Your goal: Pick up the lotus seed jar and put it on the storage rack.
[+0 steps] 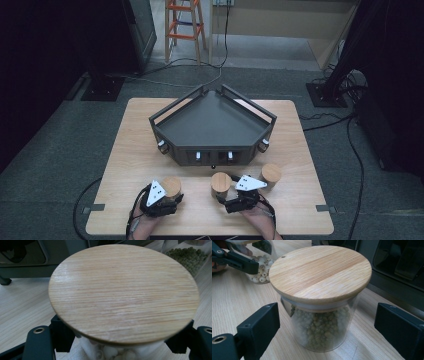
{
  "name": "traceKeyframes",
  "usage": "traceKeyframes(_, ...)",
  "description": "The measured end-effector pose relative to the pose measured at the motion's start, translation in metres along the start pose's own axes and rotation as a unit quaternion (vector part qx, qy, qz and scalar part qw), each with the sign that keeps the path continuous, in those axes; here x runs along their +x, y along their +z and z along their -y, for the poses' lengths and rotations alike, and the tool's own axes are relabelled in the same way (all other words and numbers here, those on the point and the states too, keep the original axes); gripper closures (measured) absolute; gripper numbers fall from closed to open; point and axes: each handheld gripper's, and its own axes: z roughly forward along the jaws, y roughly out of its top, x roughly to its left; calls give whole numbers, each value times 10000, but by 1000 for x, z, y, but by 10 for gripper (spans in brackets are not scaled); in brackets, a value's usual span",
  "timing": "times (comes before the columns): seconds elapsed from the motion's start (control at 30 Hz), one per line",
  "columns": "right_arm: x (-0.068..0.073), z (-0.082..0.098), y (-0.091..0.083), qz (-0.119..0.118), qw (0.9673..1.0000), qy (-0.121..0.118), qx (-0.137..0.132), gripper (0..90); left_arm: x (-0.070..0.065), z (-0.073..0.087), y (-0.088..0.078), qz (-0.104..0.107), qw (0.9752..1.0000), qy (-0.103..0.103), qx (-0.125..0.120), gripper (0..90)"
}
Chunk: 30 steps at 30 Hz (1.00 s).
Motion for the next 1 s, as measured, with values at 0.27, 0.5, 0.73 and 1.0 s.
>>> traceKeyframes(0.27,0,0,0,3,10000,10,5,62,0,-1,-3,44,9997,-189,-143,254)
traceKeyframes(0.5,0,0,0,13,10000,19,7,62,3,-14,-12,-16,9995,-214,-230,255)
traceKeyframes(0.73,0,0,0,21,10000,30,9,62,9,-28,-18,-4,9993,-265,-276,254)
traceKeyframes(1.0,2,0,0,45,10000,3,12,62,15,-47,-22,7,9991,-330,-263,254)
